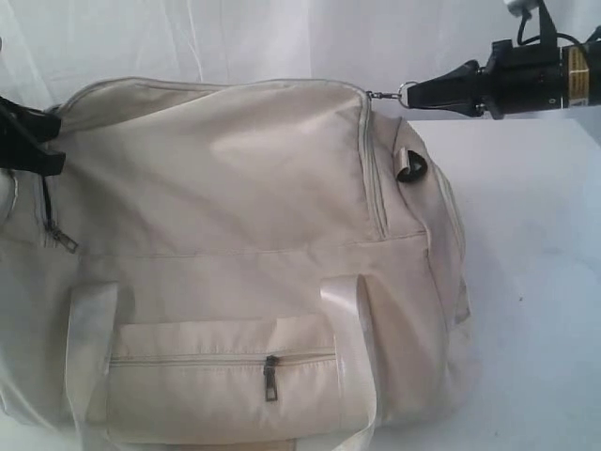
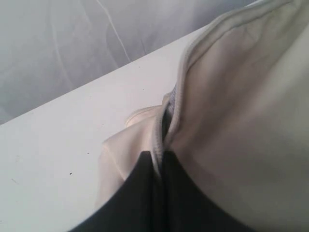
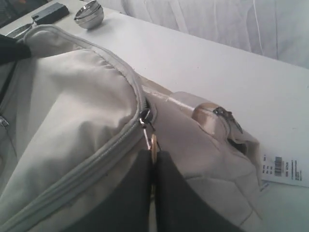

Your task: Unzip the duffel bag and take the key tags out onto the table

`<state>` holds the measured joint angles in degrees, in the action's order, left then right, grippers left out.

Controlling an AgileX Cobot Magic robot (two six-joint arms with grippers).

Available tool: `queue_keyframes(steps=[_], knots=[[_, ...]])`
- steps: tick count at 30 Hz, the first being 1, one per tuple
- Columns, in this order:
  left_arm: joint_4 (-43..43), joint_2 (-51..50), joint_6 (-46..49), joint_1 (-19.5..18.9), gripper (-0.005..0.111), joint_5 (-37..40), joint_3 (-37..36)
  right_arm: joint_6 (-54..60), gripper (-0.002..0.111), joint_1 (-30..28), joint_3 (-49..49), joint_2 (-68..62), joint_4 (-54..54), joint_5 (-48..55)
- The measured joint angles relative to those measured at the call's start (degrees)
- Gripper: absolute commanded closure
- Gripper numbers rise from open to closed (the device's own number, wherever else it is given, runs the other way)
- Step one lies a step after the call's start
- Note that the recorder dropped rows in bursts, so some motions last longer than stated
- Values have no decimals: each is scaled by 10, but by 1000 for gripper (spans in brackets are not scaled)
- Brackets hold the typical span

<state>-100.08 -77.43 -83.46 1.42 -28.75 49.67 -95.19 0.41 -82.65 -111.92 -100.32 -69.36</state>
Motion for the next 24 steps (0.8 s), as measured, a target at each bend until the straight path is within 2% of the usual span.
queue_keyframes(steps=[24], knots=[[0, 0, -2, 0, 107, 6, 0, 9, 108, -1, 250, 152, 9, 7]])
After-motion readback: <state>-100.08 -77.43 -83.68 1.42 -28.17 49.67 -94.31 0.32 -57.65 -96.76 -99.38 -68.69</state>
